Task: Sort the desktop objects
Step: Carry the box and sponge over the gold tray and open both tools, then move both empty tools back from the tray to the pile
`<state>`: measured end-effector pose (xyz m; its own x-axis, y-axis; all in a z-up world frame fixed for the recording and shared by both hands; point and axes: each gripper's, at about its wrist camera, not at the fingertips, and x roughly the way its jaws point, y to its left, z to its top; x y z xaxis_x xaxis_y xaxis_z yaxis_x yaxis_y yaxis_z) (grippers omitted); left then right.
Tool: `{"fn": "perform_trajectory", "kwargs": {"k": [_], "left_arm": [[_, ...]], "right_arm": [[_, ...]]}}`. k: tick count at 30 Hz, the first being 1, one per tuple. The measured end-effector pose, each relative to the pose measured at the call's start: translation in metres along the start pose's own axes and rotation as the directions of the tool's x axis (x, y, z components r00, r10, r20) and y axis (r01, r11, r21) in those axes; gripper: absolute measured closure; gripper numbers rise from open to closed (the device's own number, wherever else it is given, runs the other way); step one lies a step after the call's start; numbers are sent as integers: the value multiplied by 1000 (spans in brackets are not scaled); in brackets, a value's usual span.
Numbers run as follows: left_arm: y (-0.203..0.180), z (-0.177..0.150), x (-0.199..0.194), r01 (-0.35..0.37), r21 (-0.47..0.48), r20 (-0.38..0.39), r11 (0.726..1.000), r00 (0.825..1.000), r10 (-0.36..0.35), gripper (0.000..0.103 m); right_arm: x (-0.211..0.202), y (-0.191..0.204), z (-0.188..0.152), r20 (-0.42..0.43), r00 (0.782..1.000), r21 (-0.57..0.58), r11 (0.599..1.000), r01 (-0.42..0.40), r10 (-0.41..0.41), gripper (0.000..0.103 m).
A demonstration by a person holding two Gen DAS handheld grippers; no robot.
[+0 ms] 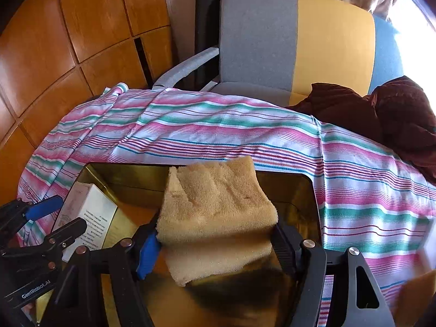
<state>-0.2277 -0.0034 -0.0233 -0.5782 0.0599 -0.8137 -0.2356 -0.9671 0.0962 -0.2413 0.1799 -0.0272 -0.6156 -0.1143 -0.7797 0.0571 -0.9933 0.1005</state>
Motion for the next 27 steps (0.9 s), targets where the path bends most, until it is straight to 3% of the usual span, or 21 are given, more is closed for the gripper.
{"fn": "perform_trajectory", "kwargs": {"k": [7, 11, 21, 27], "left_arm": [[-3, 9, 9, -42, 14, -5, 999, 999, 42, 47], [2, 8, 2, -11, -26, 26, 1000, 1000, 12, 47], [25, -13, -55, 51, -122, 173, 991, 985, -29, 46], [14, -41, -82, 87, -155, 220, 984, 974, -52, 46]], "right_arm": [[-5, -8, 0, 6, 998, 39, 998, -57, 57, 26], [-19, -12, -1, 43, 996, 60, 995, -80, 78, 17], [-63, -10, -22, 130, 987, 61, 993, -99, 91, 17], [-100, -14, -51, 198, 977, 67, 993, -100, 85, 14]]}}
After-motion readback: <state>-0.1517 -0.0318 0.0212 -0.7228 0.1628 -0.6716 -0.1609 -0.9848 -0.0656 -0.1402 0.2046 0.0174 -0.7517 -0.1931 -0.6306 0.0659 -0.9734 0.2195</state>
